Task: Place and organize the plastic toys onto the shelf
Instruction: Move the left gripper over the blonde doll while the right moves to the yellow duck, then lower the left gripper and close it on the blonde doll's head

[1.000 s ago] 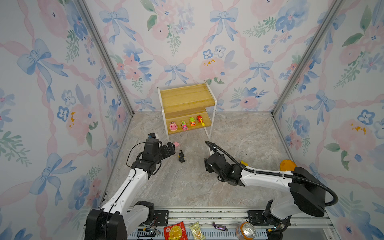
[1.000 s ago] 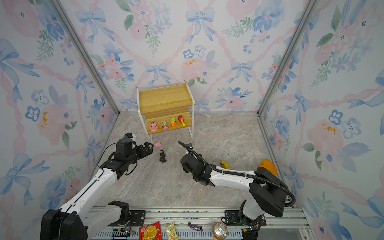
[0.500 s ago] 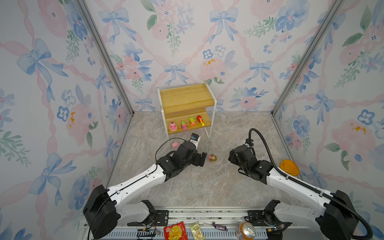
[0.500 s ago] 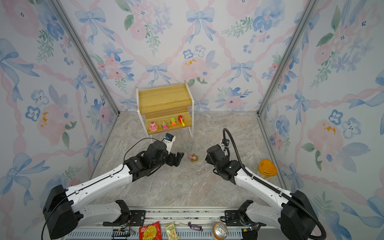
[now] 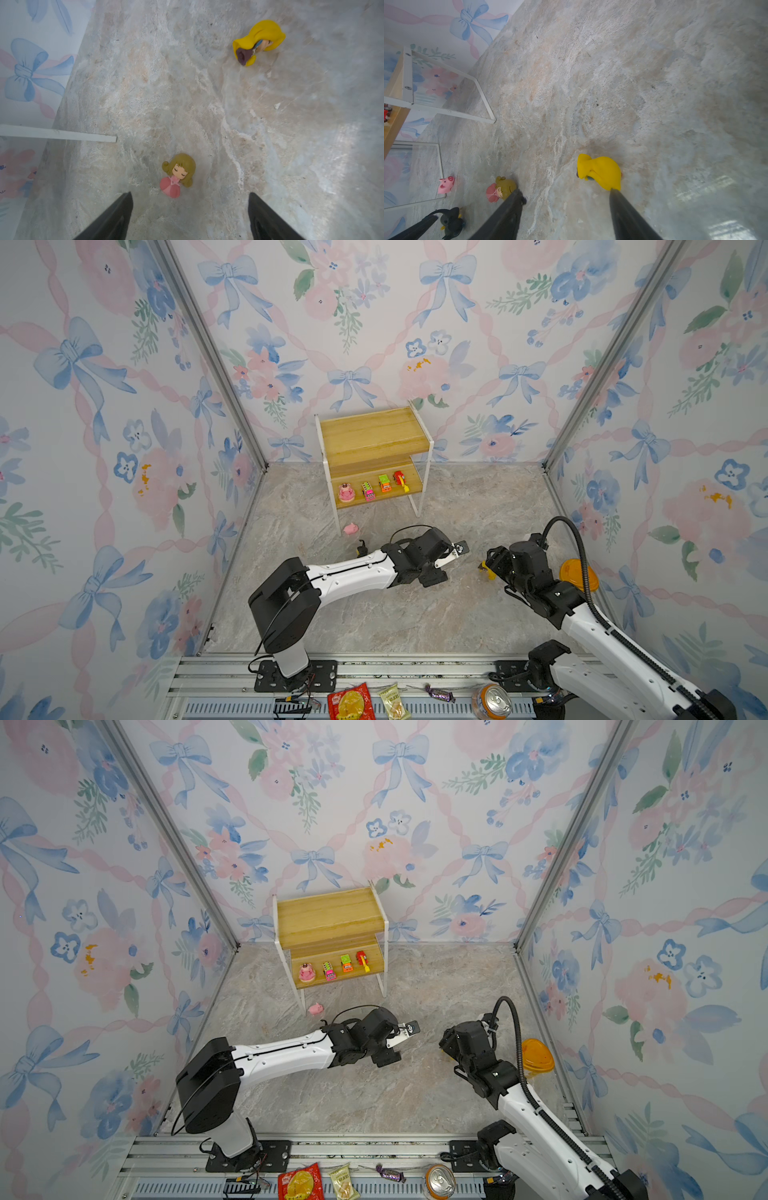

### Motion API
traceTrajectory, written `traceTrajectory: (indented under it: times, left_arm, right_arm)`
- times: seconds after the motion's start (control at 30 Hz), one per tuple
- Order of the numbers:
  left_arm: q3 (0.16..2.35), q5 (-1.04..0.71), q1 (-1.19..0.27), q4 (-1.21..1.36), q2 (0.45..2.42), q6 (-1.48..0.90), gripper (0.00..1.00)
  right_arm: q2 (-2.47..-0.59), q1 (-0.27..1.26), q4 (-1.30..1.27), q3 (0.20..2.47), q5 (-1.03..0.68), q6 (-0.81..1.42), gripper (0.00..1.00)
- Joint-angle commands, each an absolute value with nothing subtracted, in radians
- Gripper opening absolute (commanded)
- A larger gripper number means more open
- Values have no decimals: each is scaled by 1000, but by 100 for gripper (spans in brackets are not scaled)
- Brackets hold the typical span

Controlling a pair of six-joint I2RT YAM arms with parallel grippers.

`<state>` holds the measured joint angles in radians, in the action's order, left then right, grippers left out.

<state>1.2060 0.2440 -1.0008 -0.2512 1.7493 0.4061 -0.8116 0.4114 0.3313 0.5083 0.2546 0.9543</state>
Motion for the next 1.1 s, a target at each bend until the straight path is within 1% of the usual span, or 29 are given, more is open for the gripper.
traceTrajectory:
  times: [0.0,0.17,0.4,0.53,0.8,1.07]
  left_arm:
    - [1291,308,-992,-321,1858,596,78]
    - [1410,286,-961,-387,1967,674,73]
    - [1404,168,-892,-405,1943,829,67]
    - [1393,106,-880,-405,1931,892,69]
    - [1421,103,-897,-412,1984,908,69]
    - [1447,96,-896,-428,2035,900,64]
  right_arm:
    - [-764,390,294,457,220,916,69]
    - [-773,375,262,446,196,859,69]
    - [-811,368,183,450,176,789,69]
    - [-828,362,142,443,167,768,69]
    - [-851,353,105,449,153,728,69]
    - [-883,352,86,451,143,719,69]
